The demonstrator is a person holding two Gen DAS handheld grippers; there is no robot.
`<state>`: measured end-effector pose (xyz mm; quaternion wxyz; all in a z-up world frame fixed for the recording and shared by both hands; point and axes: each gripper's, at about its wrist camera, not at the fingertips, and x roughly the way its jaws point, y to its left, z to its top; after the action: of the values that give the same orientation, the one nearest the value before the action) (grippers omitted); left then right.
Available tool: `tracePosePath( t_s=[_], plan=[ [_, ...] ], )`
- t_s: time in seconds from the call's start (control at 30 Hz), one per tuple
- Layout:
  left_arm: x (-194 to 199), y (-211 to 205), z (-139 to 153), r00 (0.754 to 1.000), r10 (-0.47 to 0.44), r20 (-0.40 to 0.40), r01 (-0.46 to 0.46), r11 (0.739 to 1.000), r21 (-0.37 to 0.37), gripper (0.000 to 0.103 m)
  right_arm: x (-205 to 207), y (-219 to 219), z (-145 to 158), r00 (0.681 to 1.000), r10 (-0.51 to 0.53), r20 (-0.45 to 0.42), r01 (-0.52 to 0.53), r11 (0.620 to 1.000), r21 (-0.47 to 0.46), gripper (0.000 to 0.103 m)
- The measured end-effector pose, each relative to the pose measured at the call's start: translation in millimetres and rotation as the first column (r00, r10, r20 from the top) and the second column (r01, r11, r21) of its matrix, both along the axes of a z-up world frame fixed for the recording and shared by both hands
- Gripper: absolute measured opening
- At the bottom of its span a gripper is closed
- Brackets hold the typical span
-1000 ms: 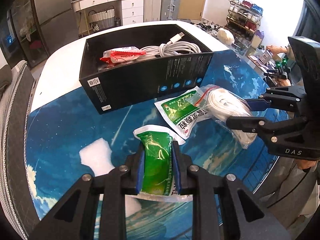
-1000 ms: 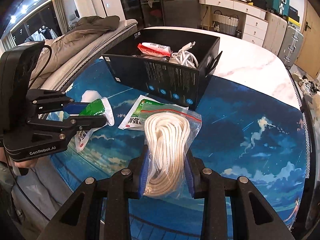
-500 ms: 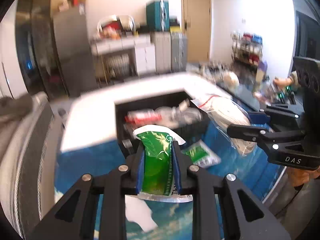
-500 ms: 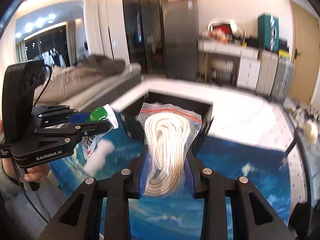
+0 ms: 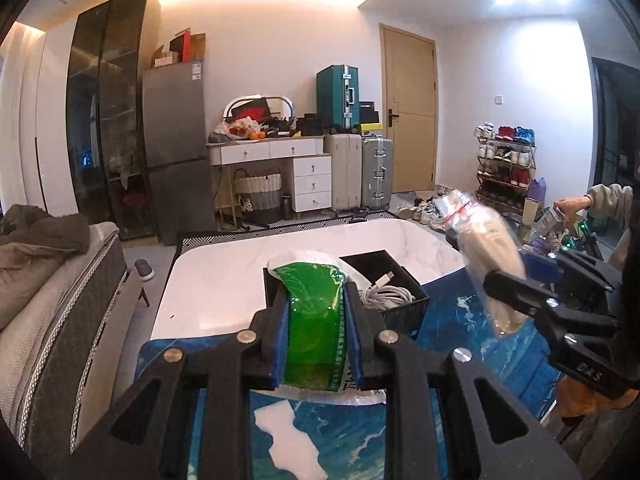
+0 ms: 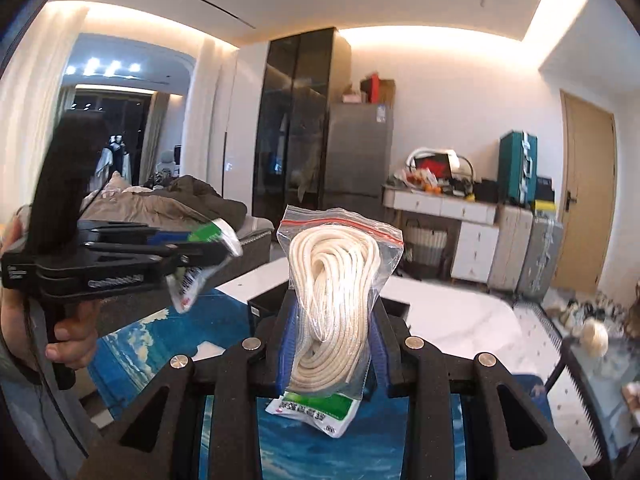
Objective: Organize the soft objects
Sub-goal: 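Carry the green packet with left tool while right tool carries the bagged rope over the box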
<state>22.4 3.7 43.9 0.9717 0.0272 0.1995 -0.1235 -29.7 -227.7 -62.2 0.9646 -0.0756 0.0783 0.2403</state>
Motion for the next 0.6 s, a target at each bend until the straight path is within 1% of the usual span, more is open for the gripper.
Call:
tracePosePath(
  t_s=[0.1,0.23,0.4,0.5,0.6],
  plan=[
    [6,1,2,1.0,0.0,0.001,0.0,1.0,-0.008,0.022,5,2,8,1.0,0.006,0.01,-0.006,1.0,0.015,0.032],
    [22,-2,14,1.0,-0.004,0.011,0.004,1.0,-0.027,0.022,17,7,21,1.0,0.013,0.016,-0.014,0.999,0.031,0.032],
    [41,0,38,0.997,0.009,0.074,-0.005,0.999,-0.048,0.022,41,14,43,0.999,0.01,0.051,-0.013,0.998,0.056,0.032],
    [50,0,45,0.994,0.007,0.106,-0.001,0.998,-0.057,0.022,53,19,57,0.998,0.009,0.063,-0.013,0.998,0.067,0.032],
    [65,1,51,0.993,0.016,0.114,-0.008,0.997,-0.077,0.022,68,21,69,0.998,-0.002,0.061,-0.003,0.997,0.08,0.032]
  ],
)
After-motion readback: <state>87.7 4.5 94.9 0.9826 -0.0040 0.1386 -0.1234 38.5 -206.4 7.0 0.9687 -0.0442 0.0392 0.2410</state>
